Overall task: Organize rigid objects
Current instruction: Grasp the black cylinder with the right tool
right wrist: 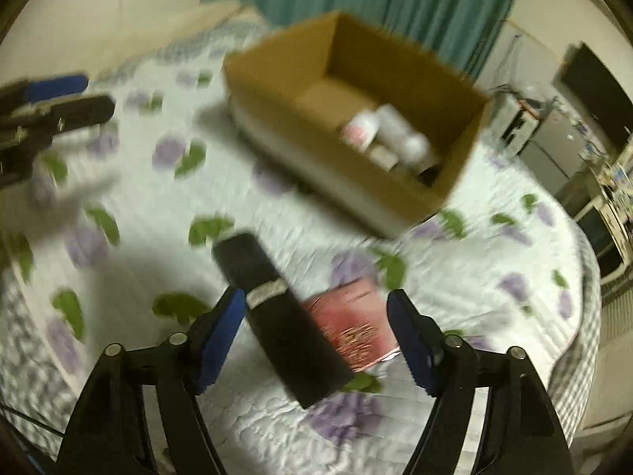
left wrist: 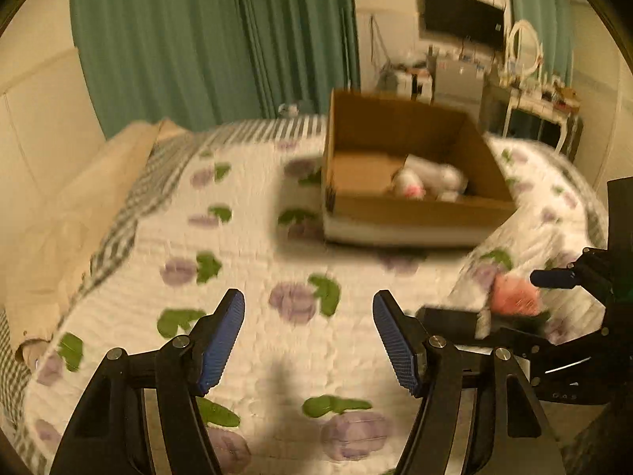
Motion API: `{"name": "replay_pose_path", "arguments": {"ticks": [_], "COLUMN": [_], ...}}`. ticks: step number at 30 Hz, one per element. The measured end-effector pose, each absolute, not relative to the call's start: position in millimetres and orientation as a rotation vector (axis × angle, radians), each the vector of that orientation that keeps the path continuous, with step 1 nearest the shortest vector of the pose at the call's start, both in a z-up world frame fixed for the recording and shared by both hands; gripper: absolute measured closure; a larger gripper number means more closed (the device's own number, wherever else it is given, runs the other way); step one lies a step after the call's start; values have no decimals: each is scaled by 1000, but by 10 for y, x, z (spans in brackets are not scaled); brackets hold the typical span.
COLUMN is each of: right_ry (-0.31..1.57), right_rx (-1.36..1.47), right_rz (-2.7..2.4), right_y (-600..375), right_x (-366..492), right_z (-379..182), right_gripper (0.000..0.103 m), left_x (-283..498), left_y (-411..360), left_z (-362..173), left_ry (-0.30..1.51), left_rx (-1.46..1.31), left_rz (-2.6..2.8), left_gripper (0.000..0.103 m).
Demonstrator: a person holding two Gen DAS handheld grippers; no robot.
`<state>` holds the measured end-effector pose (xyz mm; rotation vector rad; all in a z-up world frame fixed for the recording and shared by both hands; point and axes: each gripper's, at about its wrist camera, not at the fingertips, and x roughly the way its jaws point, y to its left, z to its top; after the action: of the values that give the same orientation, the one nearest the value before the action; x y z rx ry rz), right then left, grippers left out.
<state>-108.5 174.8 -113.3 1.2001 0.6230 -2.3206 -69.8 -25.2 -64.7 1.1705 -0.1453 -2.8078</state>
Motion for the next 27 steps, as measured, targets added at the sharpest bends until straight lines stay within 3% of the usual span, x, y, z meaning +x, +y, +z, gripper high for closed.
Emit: {"name": "replay_pose_path", "arguments": {"ticks": [5,14,18,27], "right_ry": [696,728,636,455], "right_rx": [1283,1295,1289,1230], "right_rz": [-2210,-2161,-2238,-2396], "right_y": [1570,1423,1556,2071], "right_x": [-1192,-1251,-1148,-826], "right_z": [-1503,-1665,-1531,-908], "right_gripper": [43,51,60,62], "left_x": [-778,-775,-757,-754], "left_y": [-385,-422,-380,-31], "left_z": [-872,-1015,-987,-912], "left_ry": [-119,-111,-124,-170], "left_rx": [1215,1271,1272,1301], "left_rz": [-2770,-2754,-2760,-2818], "left_gripper": [33,33,33,33]}}
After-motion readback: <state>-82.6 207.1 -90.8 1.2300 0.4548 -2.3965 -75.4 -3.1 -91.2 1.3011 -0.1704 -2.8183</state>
